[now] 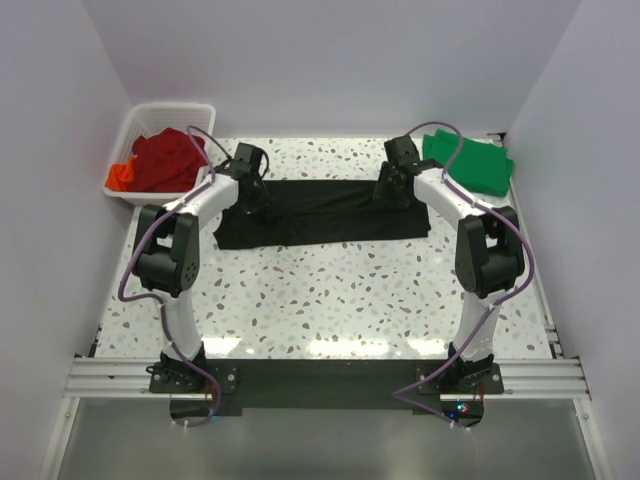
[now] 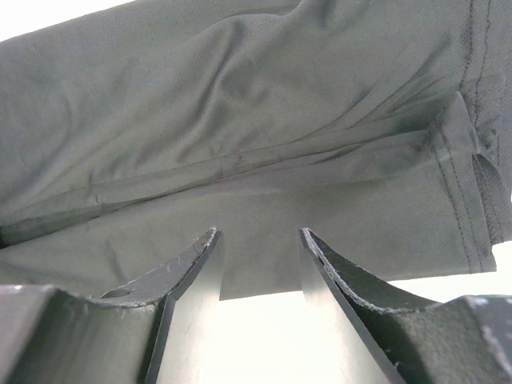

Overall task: Fold and stack the t-shirts
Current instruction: Fold the tshirt

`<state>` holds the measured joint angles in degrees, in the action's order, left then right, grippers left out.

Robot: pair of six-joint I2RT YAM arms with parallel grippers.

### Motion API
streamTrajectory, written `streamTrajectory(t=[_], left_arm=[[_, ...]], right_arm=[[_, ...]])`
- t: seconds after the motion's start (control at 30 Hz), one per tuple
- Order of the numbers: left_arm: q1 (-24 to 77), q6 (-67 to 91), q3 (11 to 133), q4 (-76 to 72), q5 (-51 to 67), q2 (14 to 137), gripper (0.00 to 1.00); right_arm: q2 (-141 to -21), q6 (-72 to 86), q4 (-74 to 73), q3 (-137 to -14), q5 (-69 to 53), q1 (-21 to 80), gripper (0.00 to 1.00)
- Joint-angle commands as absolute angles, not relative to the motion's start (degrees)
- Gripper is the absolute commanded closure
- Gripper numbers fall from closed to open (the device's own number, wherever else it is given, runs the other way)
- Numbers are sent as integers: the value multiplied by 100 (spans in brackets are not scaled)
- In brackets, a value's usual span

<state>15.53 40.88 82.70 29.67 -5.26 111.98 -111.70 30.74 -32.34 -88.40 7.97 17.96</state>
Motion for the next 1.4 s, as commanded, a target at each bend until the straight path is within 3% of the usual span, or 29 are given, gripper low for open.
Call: streamTrajectory(t=[0.0, 0.33, 0.4, 0.43, 0.53, 0.7, 0.9, 1.2, 1.37], left_arm=[[1617, 3780, 8718, 2610, -633, 11108, 100], [1810, 2736, 9763, 2487, -431, 12084, 99], [1889, 2611, 9957, 2688, -588, 12348, 90], [1916, 2489, 10106, 2742, -702, 12427, 75], [1977, 2391, 10021, 2778, -1097, 12463, 61], [1995, 2496, 8732, 1568, -1528, 11498, 57], [1995, 2593, 8069, 932, -1767, 10679, 56], [2004, 2759, 8015, 1265, -1828, 10397, 55], [1986, 3067, 8420, 2362, -2162, 10564, 55]], right_arm=[[-11127, 2997, -3252, -9097, 888, 1793, 54], [-11232, 2971, -3287, -9184, 897, 1802, 54], [-11259, 2962, -3287, -9211, 923, 1802, 54], [-11267, 2945, -3287, -9228, 923, 1802, 54], [-11355, 2927, -3331, -9325, 897, 1802, 54], [-11469, 2909, -3322, -9422, 826, 1802, 54], [-11540, 2909, -3322, -9466, 712, 1810, 54], [-11479, 2918, -3314, -9387, 624, 1846, 55], [-11408, 2953, -3278, -9273, 650, 1854, 55]])
